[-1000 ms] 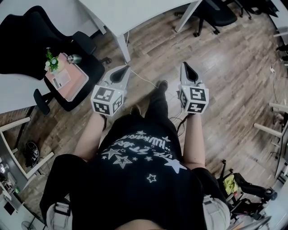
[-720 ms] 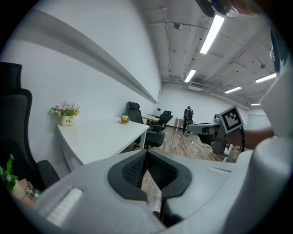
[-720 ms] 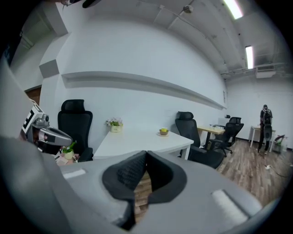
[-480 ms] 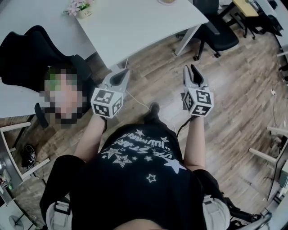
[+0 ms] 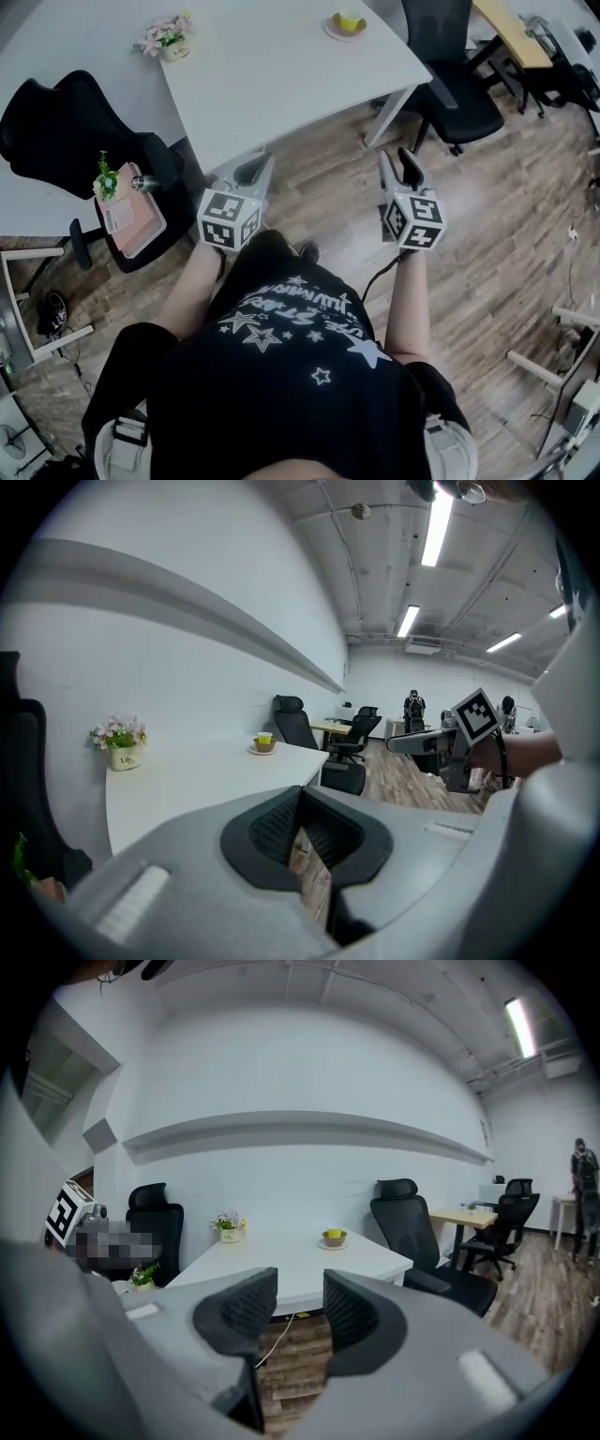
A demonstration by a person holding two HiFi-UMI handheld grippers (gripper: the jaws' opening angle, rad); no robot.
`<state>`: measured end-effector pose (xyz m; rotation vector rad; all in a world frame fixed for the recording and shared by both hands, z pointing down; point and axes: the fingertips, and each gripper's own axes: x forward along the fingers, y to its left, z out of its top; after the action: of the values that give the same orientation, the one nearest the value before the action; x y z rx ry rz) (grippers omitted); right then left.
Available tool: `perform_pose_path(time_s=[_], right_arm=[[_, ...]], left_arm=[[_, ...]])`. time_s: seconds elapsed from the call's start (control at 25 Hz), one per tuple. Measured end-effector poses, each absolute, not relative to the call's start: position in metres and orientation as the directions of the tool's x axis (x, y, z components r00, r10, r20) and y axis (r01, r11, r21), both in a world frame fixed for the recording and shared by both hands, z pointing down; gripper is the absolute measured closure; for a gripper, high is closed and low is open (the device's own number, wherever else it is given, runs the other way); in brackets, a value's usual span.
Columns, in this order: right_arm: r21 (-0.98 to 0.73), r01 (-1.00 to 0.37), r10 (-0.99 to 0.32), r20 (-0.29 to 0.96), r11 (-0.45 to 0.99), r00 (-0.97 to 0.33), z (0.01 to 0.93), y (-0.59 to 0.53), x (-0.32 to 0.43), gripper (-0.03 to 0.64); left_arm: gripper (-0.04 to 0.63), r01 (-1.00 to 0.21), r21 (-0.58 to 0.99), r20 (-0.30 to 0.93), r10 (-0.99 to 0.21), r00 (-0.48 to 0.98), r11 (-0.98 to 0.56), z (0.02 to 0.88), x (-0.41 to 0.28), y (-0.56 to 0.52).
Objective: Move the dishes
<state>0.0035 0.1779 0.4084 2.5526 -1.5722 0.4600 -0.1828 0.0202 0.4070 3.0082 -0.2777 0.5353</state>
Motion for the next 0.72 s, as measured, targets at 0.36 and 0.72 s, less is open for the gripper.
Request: perform_pose_path(time_s=[0.36,0.72], right_arm=[[-0.107,-0.892,-0.859,0.34,-0.44,0.383,0.43,0.155,0.035,0.459],[-0.09,-0.896,-0.842,0.391,-0.436,0.371,0.449,0.113,0.109,0.459]], left_arm=[[0.584,-0.207,0.056,0.391,-0.169,0.905,-0.977,0.428,-0.144,0.003],[0.584,-0.199,0.095,0.41,-0.143,0.901,-0.975,0.449,-0.059,-0.038]])
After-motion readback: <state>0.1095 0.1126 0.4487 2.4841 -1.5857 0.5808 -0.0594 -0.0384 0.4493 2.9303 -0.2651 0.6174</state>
